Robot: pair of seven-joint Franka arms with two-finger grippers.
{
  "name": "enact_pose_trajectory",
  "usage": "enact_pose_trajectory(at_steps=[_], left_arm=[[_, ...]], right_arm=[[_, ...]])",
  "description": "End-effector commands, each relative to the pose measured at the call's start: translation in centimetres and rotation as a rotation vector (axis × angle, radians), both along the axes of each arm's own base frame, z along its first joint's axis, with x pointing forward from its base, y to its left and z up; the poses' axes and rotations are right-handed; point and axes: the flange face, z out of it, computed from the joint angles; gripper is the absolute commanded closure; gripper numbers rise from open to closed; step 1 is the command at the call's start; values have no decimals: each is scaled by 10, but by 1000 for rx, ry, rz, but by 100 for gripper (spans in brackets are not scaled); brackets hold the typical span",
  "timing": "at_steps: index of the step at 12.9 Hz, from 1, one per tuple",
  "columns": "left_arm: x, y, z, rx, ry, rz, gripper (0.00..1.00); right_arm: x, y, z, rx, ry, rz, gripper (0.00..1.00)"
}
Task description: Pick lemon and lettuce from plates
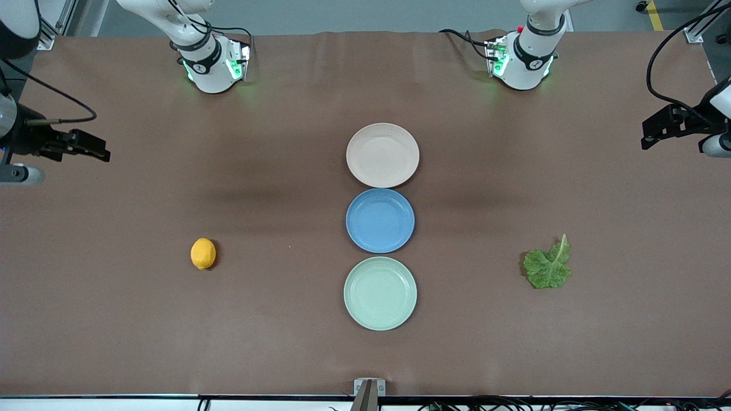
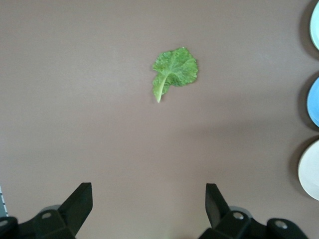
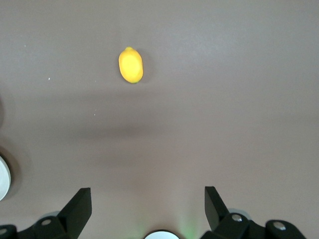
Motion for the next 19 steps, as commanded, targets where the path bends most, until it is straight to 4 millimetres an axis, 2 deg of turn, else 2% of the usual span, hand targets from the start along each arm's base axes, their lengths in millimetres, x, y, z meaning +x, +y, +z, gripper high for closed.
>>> enact_pose_trajectory(at_steps=[1, 5, 8, 11, 12, 13, 15, 19], left_arm=[[-5, -20, 3, -27, 36, 10, 0], [-21, -23, 1, -43, 67, 85, 0], [-22, -24, -2, -63, 31, 93, 0], [-22, -26, 1, -62, -4, 106, 0], [-22, -35, 2, -55, -12, 88, 0], [-23, -35, 3, -54, -15, 85, 0], [-22, -33, 5, -23, -23, 76, 0], [-23, -30, 4, -6, -10, 82, 0]], right_arm=[[-25, 1, 6, -9, -26, -10, 0], [-39, 5, 21, -10, -48, -4, 0], [-46, 4, 32, -10, -63, -6, 0], [-42, 4, 33, -2, -75, 0, 0], [-41, 5, 34, 3, -79, 0, 0], [-40, 5, 39, 5, -88, 0, 0], [-30, 6, 48, 6, -103, 2, 0], [-29, 6, 50, 8, -93, 4, 0]])
